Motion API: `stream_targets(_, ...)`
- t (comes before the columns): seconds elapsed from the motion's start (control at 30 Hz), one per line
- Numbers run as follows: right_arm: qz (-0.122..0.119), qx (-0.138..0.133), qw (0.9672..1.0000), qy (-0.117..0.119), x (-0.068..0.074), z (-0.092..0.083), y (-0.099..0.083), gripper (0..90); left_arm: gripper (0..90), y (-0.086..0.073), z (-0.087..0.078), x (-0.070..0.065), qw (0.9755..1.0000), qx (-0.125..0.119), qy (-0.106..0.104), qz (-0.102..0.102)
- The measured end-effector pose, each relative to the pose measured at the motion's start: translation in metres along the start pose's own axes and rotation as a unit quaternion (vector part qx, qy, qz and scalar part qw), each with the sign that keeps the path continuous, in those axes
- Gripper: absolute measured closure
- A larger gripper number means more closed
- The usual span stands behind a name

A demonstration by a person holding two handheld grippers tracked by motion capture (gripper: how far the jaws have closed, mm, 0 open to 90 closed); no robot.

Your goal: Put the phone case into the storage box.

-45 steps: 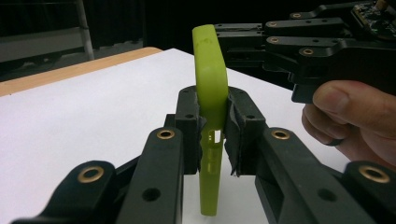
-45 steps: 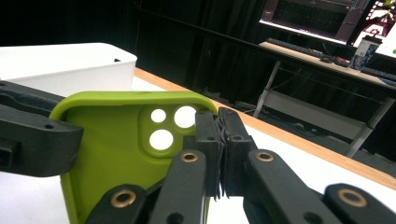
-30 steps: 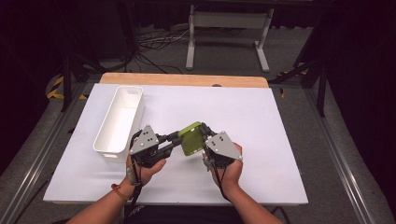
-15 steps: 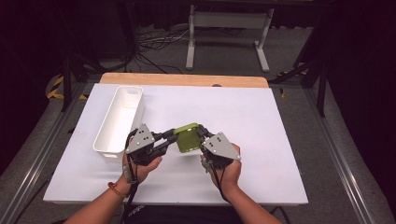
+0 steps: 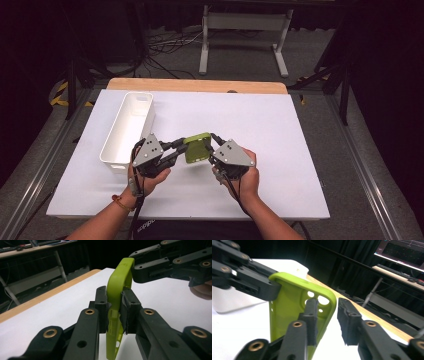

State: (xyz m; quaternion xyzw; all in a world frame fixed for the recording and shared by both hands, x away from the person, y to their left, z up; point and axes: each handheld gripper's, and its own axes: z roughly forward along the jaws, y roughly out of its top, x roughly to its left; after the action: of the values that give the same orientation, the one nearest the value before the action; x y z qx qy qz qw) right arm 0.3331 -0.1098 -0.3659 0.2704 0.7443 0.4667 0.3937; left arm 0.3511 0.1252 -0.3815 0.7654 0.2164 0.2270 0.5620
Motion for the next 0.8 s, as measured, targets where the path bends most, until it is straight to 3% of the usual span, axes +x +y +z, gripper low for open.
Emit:
stream_targets(0.17,-0.022,-0.001,0.9995,0.024,0.002,-0.001,0.003,58.0,78.1,0.002,-0.001,-0.001,0.9999,0.015,-0.002,-0.003)
stream_targets(0.37,-0.030,-0.002,0.9990,0.034,0.004,-0.001,0.006,43.3,78.1,0.002,-0.002,-0.001,0.9997,0.018,0.014,-0.006)
stream_targets(0.5,-0.034,0.001,0.9985,0.043,0.003,0.000,0.007,39.7,78.2,0.002,-0.002,0.002,0.9997,0.017,0.013,-0.013)
stream_targets(0.8,0.000,-0.004,0.9985,0.054,-0.010,-0.001,0.003,30.7,78.2,0.004,-0.006,0.007,0.9996,0.013,0.018,-0.014)
